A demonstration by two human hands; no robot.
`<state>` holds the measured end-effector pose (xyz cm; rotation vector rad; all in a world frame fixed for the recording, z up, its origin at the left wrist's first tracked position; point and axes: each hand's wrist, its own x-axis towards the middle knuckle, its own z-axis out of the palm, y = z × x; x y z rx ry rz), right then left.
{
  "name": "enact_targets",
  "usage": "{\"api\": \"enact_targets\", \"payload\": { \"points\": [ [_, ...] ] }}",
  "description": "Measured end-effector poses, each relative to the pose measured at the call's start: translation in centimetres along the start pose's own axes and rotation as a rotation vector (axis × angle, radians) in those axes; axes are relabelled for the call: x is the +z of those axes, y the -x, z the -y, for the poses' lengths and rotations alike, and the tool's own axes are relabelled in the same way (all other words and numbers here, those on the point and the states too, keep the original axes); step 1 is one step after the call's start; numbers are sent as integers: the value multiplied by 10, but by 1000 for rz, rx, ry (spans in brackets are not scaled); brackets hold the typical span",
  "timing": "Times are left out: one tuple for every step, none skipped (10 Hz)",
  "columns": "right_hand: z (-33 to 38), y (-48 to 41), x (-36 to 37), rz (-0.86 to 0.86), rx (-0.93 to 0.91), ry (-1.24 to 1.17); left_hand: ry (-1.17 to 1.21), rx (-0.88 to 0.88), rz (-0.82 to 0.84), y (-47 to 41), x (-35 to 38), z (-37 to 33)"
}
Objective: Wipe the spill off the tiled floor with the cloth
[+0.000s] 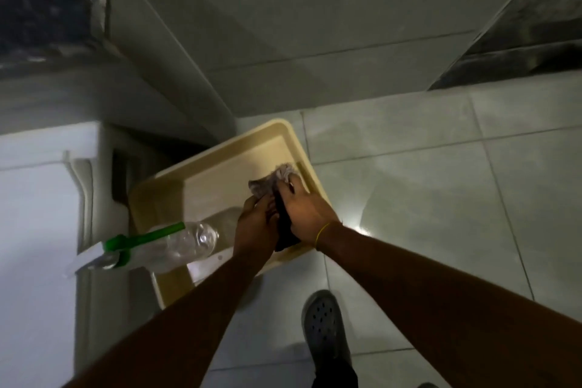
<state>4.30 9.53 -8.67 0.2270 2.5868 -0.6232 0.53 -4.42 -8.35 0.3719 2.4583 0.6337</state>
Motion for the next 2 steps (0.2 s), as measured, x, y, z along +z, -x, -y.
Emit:
{"api": "enact_targets", "payload": {
  "points": [
    [-4,-3,-1,23,26,142,-59,-27,82,-6,4,1],
    [-1,12,-16,67,53,188,-287,-169,98,-1,1,-4]
  ]
}}
